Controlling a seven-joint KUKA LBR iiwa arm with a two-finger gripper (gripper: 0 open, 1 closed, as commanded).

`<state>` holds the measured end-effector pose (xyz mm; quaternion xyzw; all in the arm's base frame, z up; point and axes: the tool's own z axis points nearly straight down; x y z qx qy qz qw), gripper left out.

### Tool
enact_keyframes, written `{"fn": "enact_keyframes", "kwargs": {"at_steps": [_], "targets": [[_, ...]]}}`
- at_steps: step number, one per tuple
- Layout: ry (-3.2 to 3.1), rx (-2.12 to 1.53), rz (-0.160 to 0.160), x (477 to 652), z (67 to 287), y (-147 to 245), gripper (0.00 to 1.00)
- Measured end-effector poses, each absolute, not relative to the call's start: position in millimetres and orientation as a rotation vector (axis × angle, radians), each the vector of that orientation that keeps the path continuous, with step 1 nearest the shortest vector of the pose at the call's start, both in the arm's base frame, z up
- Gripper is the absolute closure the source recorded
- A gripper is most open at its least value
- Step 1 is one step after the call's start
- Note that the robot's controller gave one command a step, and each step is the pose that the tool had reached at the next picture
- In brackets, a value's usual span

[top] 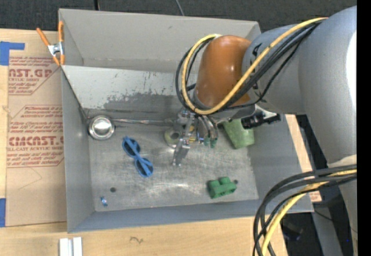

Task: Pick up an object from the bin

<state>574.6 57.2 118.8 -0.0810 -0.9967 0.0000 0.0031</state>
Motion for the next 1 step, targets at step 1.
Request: {"fn": "enact_keyframes", "kwargs": {"at_steps": [1], "targets": [[-3.131,-0.456,-0.017,591.5,97.8,46.0,0.00]]}}
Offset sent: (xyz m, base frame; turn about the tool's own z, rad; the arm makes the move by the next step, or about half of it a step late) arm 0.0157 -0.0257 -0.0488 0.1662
